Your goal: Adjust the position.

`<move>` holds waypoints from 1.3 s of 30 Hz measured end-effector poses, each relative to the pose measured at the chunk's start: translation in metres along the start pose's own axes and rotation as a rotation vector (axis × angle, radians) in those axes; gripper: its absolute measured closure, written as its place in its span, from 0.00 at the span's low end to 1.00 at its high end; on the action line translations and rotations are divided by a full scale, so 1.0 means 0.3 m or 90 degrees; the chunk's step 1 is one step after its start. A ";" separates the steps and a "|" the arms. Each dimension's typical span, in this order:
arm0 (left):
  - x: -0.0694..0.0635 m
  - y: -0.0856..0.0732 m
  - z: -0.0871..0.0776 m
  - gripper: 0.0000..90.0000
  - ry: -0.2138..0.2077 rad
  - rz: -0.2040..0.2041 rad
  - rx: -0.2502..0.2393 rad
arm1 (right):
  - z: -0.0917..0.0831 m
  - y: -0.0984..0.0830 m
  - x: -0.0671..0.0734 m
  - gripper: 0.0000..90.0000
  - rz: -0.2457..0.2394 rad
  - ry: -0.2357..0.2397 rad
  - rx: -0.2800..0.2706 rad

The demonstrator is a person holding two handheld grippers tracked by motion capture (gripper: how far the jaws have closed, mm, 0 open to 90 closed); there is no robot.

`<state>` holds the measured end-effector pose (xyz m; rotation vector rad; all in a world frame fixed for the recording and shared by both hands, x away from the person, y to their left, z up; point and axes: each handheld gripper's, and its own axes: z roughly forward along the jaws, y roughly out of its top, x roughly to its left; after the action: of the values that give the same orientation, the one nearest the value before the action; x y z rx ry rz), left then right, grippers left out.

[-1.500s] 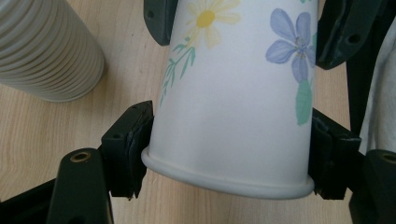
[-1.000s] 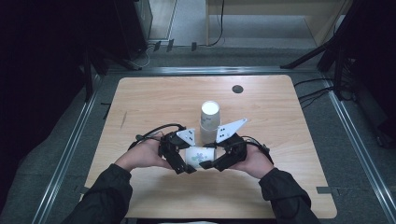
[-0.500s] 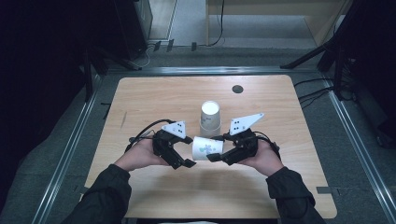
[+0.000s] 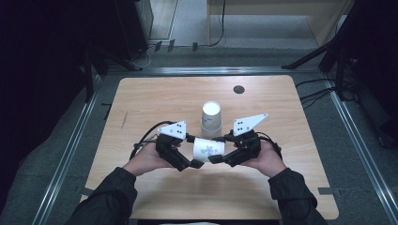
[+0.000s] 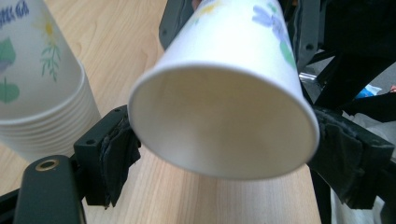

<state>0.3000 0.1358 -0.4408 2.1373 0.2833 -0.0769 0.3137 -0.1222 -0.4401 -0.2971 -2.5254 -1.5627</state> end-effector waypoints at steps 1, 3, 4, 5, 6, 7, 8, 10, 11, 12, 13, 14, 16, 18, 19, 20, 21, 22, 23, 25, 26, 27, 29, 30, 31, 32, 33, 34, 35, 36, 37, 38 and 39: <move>0.000 0.000 0.000 0.17 -0.003 -0.004 -0.004 | 0.002 0.000 0.002 0.37 0.000 0.004 0.003; 0.002 -0.001 -0.005 0.21 -0.006 -0.004 -0.011 | 0.005 0.001 0.004 0.38 -0.001 0.010 -0.002; 0.003 -0.001 -0.007 0.23 -0.006 -0.005 -0.016 | 0.007 0.001 0.003 0.37 -0.001 0.014 -0.001; 0.004 -0.002 -0.009 0.24 -0.010 -0.007 -0.020 | 0.007 0.001 0.004 0.37 0.000 0.016 -0.002; 0.006 -0.002 -0.010 0.24 -0.013 -0.009 -0.021 | 0.008 0.000 0.004 0.38 0.001 0.018 -0.001; 0.005 -0.003 -0.011 0.25 -0.011 -0.005 -0.020 | 0.008 0.000 0.004 0.38 0.001 0.018 0.002; 0.002 -0.003 -0.011 0.25 -0.009 -0.001 -0.020 | 0.009 -0.001 0.004 0.38 0.001 0.018 0.002; 0.002 -0.003 -0.011 0.26 -0.011 0.000 -0.017 | 0.010 -0.002 0.004 0.38 0.001 0.019 0.004; 0.004 -0.003 -0.011 0.26 -0.013 -0.001 -0.015 | 0.010 -0.002 0.004 0.38 0.000 0.018 0.005; 0.004 -0.003 -0.011 0.27 -0.014 -0.001 -0.013 | 0.010 -0.002 0.004 0.38 0.002 0.019 0.007; 0.004 -0.003 -0.011 0.27 -0.013 0.000 -0.012 | 0.011 -0.002 0.003 0.38 0.000 0.020 0.008; 0.005 -0.003 -0.010 0.28 -0.013 0.001 -0.009 | 0.011 -0.002 0.004 0.39 -0.001 0.018 0.009; 0.004 -0.003 -0.011 0.29 -0.011 0.003 -0.006 | 0.012 -0.003 0.003 0.39 -0.003 0.016 0.011; 0.003 -0.003 -0.010 0.30 -0.012 0.002 -0.005 | 0.012 -0.003 0.003 0.39 0.004 0.017 0.015; 0.003 -0.003 -0.010 0.31 -0.011 0.003 -0.005 | 0.012 -0.004 0.003 0.39 0.005 0.018 0.014; 0.003 -0.003 -0.009 0.31 -0.013 0.001 -0.004 | 0.013 -0.004 0.003 0.39 0.005 0.017 0.015; 0.003 -0.003 -0.009 0.31 -0.013 0.003 -0.003 | 0.013 -0.004 0.002 0.39 0.006 0.018 0.017; 0.002 -0.003 -0.008 0.31 -0.012 0.008 -0.001 | 0.014 -0.005 0.002 0.39 0.005 0.019 0.018; 0.002 -0.004 -0.007 0.31 -0.011 0.010 0.001 | 0.014 -0.005 0.002 0.39 0.003 0.018 0.019; 0.002 -0.004 -0.007 0.31 -0.012 0.011 0.000 | 0.015 -0.006 0.004 0.39 0.002 0.016 0.021; 0.003 -0.004 -0.008 0.32 -0.013 0.010 0.000 | 0.015 -0.005 0.004 0.39 0.001 0.016 0.020; 0.003 -0.004 -0.009 0.32 -0.013 0.009 -0.001 | 0.015 -0.005 0.004 0.39 0.001 0.014 0.020; 0.003 -0.003 -0.012 0.32 -0.008 0.010 0.001 | 0.014 -0.004 0.003 0.37 0.003 0.014 0.019; 0.005 -0.004 -0.015 0.32 -0.009 0.010 0.000 | 0.014 -0.004 0.002 0.35 0.004 0.013 0.019; 0.005 -0.005 -0.020 0.32 -0.004 0.007 -0.003 | 0.013 -0.004 0.002 0.33 0.006 0.013 0.023; 0.007 -0.003 -0.027 0.32 -0.001 0.004 -0.001 | 0.011 -0.005 0.001 0.32 0.003 0.011 0.025; 0.008 0.000 -0.032 0.32 -0.001 0.007 0.007 | 0.006 -0.006 0.002 0.31 0.001 0.010 0.028; 0.007 0.002 -0.039 0.32 0.007 0.013 0.010 | 0.003 -0.007 0.003 0.31 0.002 0.007 0.030; 0.007 0.005 -0.047 0.32 0.009 0.016 0.015 | 0.000 -0.009 0.003 0.30 0.001 0.003 0.031; 0.009 0.008 -0.055 0.31 0.011 0.018 0.021 | -0.001 -0.011 0.002 0.29 0.000 -0.002 0.035; 0.010 0.012 -0.062 0.31 0.013 0.016 0.026 | 0.000 -0.013 0.001 0.29 0.001 -0.006 0.040; 0.011 0.017 -0.068 0.31 0.013 0.014 0.033 | 0.002 -0.016 0.000 0.29 0.000 -0.008 0.045; 0.012 0.023 -0.076 0.31 0.017 0.018 0.043 | 0.005 -0.019 -0.001 0.29 -0.002 -0.010 0.048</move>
<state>0.3039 0.1517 -0.4232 2.2110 0.2698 -0.0415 0.3127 -0.1232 -0.4458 -0.2962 -2.5915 -1.4672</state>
